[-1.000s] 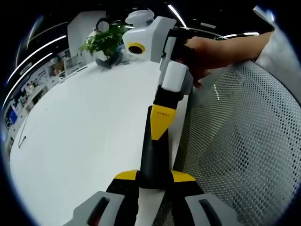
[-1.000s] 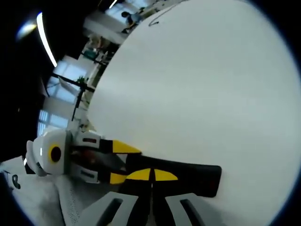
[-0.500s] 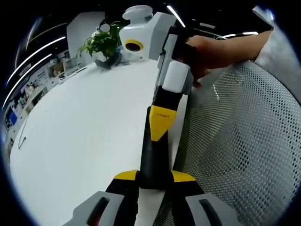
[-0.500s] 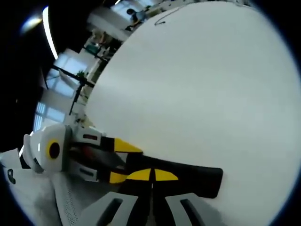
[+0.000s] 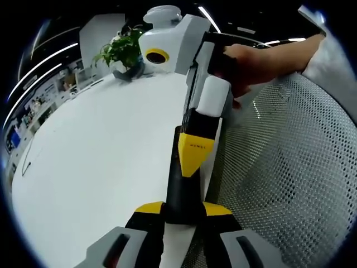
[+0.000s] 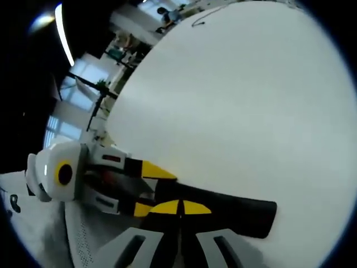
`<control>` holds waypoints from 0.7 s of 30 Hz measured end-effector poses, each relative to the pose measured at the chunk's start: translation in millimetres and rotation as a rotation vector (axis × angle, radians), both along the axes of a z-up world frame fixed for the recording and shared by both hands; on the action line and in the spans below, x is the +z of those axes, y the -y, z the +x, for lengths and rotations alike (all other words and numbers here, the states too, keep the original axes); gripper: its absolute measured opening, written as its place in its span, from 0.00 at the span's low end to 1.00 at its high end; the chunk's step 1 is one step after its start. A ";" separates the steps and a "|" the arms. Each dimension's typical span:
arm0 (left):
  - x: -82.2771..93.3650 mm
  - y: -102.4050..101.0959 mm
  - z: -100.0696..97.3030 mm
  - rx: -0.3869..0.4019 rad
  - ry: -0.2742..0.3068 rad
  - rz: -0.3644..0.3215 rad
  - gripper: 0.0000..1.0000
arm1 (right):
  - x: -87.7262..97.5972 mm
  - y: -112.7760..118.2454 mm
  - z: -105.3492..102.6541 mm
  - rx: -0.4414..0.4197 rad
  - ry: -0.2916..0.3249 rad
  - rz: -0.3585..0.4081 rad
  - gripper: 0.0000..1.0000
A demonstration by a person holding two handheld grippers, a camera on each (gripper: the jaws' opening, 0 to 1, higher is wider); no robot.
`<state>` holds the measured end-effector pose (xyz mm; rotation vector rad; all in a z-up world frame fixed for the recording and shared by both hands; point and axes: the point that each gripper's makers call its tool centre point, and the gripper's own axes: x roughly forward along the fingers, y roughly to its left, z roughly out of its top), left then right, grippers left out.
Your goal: Press the specified remote control buttons in sequence, fully releasing each button before pressing the next.
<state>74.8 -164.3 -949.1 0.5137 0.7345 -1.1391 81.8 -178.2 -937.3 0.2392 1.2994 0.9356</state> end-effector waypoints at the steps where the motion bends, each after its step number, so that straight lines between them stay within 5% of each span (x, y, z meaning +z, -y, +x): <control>1: 0.0 0.1 0.0 0.000 0.000 0.000 0.25 | 0.1 -0.1 0.1 0.002 0.005 -0.001 0.00; 21: 0.0 0.4 0.1 0.003 0.004 0.005 0.24 | -0.6 0.7 4.2 -0.016 0.027 0.006 0.00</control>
